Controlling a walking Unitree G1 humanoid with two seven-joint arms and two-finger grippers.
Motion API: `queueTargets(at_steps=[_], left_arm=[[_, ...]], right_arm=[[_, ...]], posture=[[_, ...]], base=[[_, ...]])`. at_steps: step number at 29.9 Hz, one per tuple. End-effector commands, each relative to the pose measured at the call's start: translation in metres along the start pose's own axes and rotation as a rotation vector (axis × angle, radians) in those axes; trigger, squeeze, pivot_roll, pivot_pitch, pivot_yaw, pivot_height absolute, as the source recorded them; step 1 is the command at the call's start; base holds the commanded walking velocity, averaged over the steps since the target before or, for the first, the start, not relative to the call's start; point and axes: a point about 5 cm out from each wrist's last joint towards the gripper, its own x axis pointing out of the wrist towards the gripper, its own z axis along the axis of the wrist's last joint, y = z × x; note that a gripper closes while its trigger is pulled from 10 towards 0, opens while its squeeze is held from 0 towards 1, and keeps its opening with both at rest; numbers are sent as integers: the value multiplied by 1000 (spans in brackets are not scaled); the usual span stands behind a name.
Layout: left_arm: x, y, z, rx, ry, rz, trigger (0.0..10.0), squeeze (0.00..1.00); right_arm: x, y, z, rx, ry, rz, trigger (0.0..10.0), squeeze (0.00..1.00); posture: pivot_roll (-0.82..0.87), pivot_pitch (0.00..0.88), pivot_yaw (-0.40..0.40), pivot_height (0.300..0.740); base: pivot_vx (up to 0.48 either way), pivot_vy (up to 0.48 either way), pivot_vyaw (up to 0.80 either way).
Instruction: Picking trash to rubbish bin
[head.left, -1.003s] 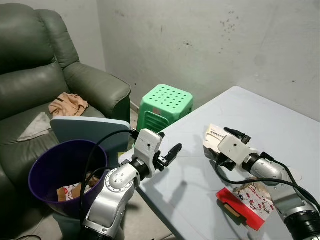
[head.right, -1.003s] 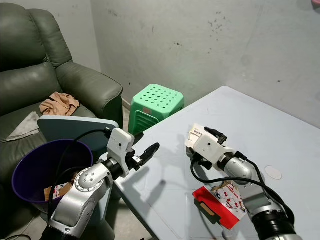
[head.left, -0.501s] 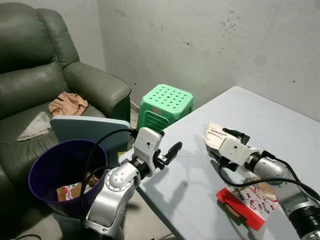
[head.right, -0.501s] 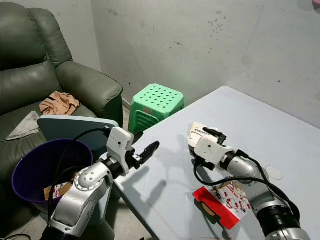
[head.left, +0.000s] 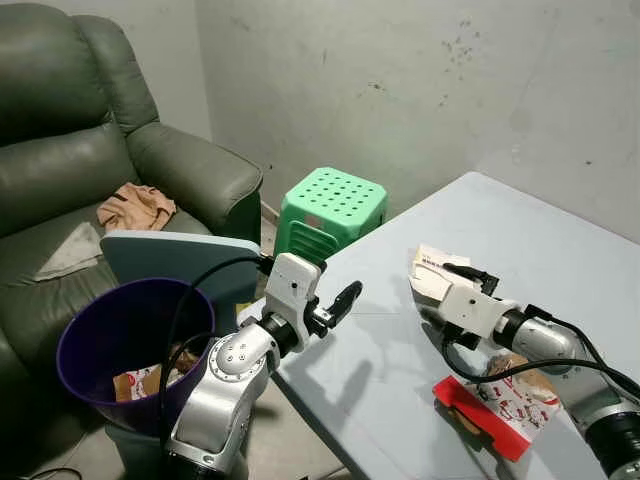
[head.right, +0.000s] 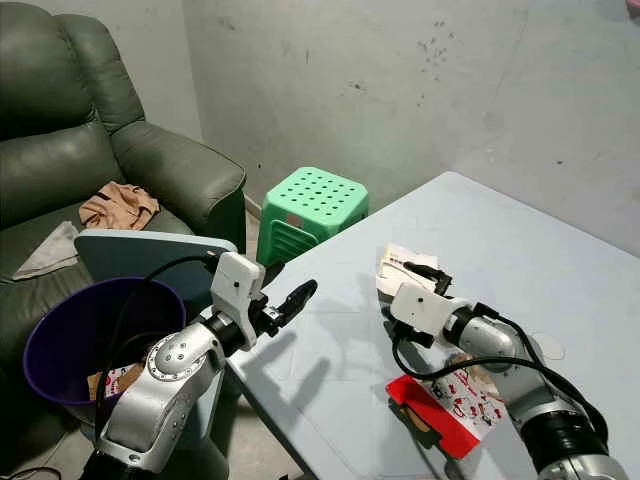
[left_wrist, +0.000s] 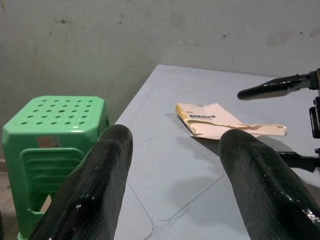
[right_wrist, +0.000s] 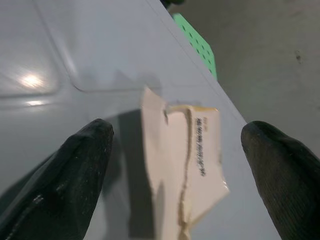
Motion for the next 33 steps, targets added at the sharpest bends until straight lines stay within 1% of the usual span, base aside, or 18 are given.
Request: queueTargets(at_steps=[1, 5, 7, 10, 11, 12, 14, 15, 16, 18, 20, 21, 22, 23, 24, 27, 29, 33], left_arm=[[3, -1, 4, 8, -10, 1, 10000, 0], [3, 0, 5, 9, -13, 4, 10000, 0], [4, 0, 6, 8, -15, 5, 10000, 0], [4, -1, 6, 10, -16, 2, 10000, 0], [4, 0, 6, 9, -17, 2, 10000, 0], [4, 0, 6, 10, -18, 2, 10000, 0], [5, 1, 7, 11, -18, 7, 10000, 0], [5, 1, 7, 11, -18, 7, 10000, 0], [5, 2, 7, 7, -22, 8, 10000, 0], [5, 2, 8, 6, -23, 9, 10000, 0], [5, 2, 8, 7, -23, 10, 10000, 0], [5, 2, 8, 6, -23, 10, 10000, 0], [5, 2, 8, 6, -23, 10, 10000, 0], [5, 2, 8, 6, -23, 10, 10000, 0], [5, 2, 8, 5, -23, 10, 10000, 0], [5, 2, 7, 5, -22, 12, 10000, 0], [5, 2, 8, 4, -23, 12, 10000, 0], [5, 2, 8, 1, -25, 12, 10000, 0]], right_arm=[[0, -7, -3, -35, 32, -21, 10000, 0], [3, -10, -5, -38, 65, -72, 10000, 0], [4, -11, -6, -36, 82, -91, 9216, 0], [4, -11, -5, -35, 81, -94, 9176, 0], [5, -11, -5, -43, 83, -88, 6745, 0], [5, -10, -5, -54, 79, -86, 6941, 0], [4, -10, -7, -49, 92, -77, 8000, 0], [4, -10, -7, -49, 92, -77, 8000, 0], [4, -9, -7, -52, 84, -77, 9804, 0], [4, -8, -7, -59, 74, -66, 9843, 0], [3, -7, -6, -67, 59, -57, 9059, 0], [3, -7, -7, -62, 69, -59, 6588, 0], [3, -7, -8, -57, 77, -61, 6588, 0], [3, -7, -7, -68, 67, -75, 824, 0], [2, -7, -5, -71, 52, -82, 0, 0], [2, -5, -4, -65, 44, -77, 0, 0], [3, -7, -6, -59, 65, -90, 0, 0], [3, -8, -7, -65, 73, -97, 0, 0]], posture=[[60, 0, -74, 740], [61, 0, -74, 740], [61, 0, -73, 740], [60, 0, -74, 740], [60, 0, -75, 740], [60, 0, -74, 740], [61, 0, -75, 740], [61, 0, -75, 740], [60, 0, -74, 740], [60, 0, -75, 740], [60, 0, -75, 740], [58, 0, -75, 740], [58, 0, -75, 740], [59, 0, -75, 740], [59, 0, -75, 740], [58, 0, -75, 740], [58, 0, -75, 740], [58, 0, -75, 740]], base=[[0, 0, 0], [0, 0, 0], [0, 0, 0], [0, 0, 0], [0, 0, 0], [0, 0, 0], [0, 0, 0], [0, 0, 0], [0, 0, 0], [0, 0, 0], [0, 0, 0], [0, 0, 0], [0, 0, 0], [0, 0, 0], [0, 0, 0], [0, 0, 0], [0, 0, 0], [0, 0, 0]])
